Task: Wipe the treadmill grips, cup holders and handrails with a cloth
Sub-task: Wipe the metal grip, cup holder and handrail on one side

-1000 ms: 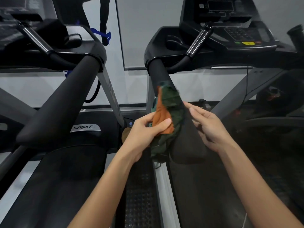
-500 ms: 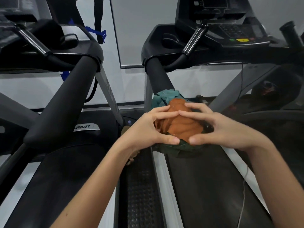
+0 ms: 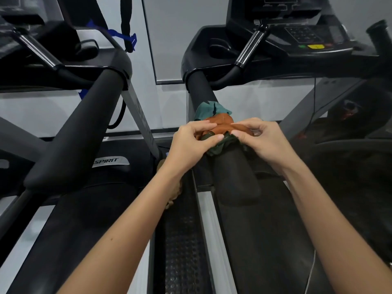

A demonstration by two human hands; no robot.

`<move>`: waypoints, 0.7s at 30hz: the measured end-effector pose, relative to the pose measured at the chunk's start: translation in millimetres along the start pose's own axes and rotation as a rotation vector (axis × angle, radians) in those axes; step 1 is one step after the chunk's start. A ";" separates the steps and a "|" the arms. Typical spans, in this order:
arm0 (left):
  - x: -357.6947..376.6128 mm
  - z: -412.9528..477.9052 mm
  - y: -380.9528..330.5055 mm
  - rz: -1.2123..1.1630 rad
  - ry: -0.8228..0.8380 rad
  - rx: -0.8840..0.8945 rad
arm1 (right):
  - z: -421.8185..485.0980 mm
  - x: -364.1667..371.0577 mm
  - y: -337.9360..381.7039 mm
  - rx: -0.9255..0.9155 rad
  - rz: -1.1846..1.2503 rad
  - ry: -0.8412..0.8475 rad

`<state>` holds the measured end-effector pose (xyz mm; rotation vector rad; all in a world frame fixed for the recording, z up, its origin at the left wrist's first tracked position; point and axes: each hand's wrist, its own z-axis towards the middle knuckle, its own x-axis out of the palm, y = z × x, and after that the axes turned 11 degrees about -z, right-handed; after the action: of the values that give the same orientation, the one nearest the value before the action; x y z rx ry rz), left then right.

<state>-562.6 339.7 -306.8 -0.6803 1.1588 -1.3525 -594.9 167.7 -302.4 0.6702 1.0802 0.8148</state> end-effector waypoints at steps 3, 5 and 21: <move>-8.2 -23.6 -9.4 -0.019 0.148 -0.061 | -27.8 -9.0 9.0 -0.015 -0.009 0.021; -10.0 -45.9 -15.4 -0.006 0.216 -0.075 | -53.5 -18.5 12.7 -0.013 -0.006 0.094; 5.9 -23.5 -12.8 -0.052 -0.006 0.033 | -24.9 -2.8 -0.8 0.004 0.125 -0.025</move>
<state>-589.8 337.6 -304.6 -0.6945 1.1182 -1.4089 -618.8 166.8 -310.1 0.7553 1.0250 0.9091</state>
